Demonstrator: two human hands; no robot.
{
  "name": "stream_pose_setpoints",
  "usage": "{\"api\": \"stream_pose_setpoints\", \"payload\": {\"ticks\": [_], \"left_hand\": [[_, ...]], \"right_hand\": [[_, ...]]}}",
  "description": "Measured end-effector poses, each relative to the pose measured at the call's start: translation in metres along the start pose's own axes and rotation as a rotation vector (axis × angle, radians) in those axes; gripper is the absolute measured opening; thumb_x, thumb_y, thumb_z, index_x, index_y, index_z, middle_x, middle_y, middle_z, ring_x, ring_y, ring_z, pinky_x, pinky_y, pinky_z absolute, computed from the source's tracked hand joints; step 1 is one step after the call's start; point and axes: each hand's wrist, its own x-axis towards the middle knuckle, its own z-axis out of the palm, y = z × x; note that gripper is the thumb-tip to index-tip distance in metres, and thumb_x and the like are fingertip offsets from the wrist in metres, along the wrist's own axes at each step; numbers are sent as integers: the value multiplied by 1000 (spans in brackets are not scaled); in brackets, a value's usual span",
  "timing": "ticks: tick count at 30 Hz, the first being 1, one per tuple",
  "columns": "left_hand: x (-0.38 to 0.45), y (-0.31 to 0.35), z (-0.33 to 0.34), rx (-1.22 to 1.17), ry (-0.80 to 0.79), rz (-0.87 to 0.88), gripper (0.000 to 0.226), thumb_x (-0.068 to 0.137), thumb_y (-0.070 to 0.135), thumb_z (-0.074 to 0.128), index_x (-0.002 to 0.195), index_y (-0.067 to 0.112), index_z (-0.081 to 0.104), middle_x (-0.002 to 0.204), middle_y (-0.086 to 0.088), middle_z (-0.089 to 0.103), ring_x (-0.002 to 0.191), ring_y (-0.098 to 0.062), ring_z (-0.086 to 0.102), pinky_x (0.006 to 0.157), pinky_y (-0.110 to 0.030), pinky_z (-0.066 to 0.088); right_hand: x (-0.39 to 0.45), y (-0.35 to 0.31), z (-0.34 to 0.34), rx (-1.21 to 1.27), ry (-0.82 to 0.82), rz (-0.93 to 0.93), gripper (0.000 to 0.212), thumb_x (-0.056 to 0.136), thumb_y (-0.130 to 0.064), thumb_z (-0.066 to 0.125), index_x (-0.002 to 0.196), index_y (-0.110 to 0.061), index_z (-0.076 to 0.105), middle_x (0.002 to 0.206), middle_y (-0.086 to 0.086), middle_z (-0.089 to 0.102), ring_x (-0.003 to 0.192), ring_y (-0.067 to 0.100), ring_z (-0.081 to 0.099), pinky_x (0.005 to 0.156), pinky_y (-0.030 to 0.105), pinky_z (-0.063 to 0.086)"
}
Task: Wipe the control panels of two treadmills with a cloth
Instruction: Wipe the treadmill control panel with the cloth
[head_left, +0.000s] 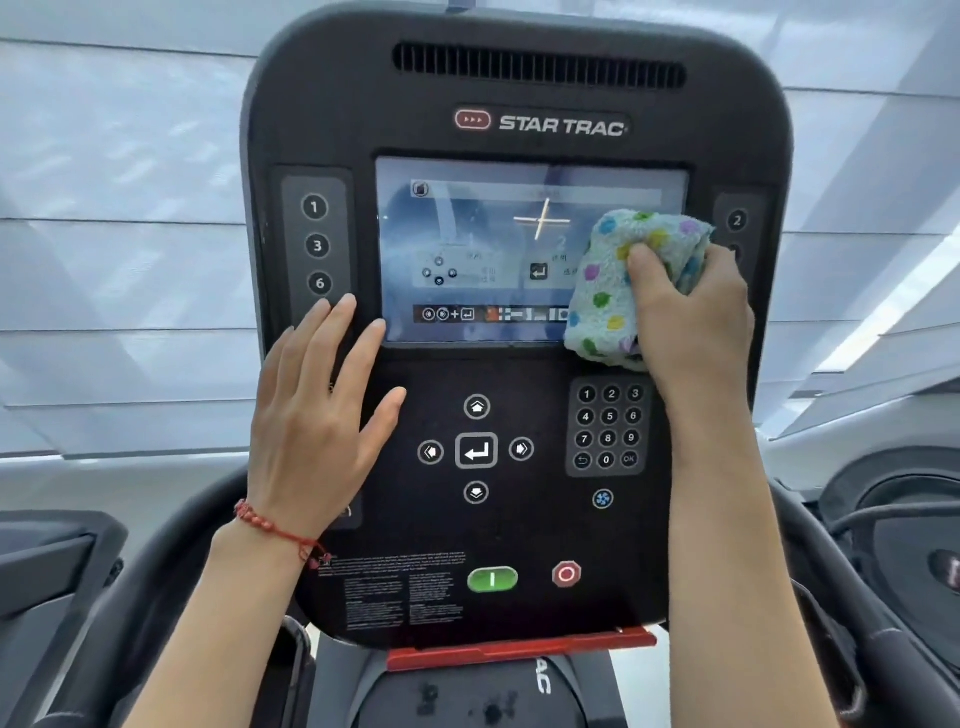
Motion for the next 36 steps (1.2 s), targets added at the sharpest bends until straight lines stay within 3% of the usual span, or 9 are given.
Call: {"api": "stream_pose_setpoints", "payload": {"ticks": [4,9,17,28,31,36], "left_hand": [[-1,1,2,-3,17,-1,45,94,28,49,128,0,52,136,-22,46,128,-35,38,104,-51,35],[-2,0,3,-4,17,6,45,94,28,49,129,1,51,136,-23,46,129,-35,37,105,-51,34],[-3,-6,3,-15,38,2,43,94,27,50,128,0,53,137,-23,45,130,-35,37,104,-52,36],[-12,-17,8,11,36,-6,46,94,25,51,133,1,48,142,-24,38,136,-36,31,106,-53,34],[-12,-17,12,14,57,-2,46,94,24,51,133,1,48,142,-24,38,136,-37,30,108,-52,32],[-14,-15,19,-5,109,-11,44,95,23,49,132,0,48,141,-25,39,135,-38,30,110,-51,28]], "right_hand": [[-5,-8,15,-1,74,118,41,87,-42,48,117,-14,45,104,2,48,91,20,46,74,27,30],[-19,-13,38,-109,183,81,73,76,-70,49,122,-13,40,116,5,50,106,26,51,74,30,33],[-22,-19,57,-155,336,-34,56,89,-57,39,113,-6,47,105,6,60,94,29,60,63,27,28],[-29,-49,100,-178,267,-431,48,92,-47,42,87,-2,54,73,9,60,55,23,56,48,22,30],[-15,-36,81,-179,240,-416,43,93,-43,44,90,-1,54,77,10,60,59,17,48,46,22,28],[14,-5,34,-181,389,-246,44,94,-46,41,95,-4,54,90,11,64,74,23,57,62,26,35]]}}
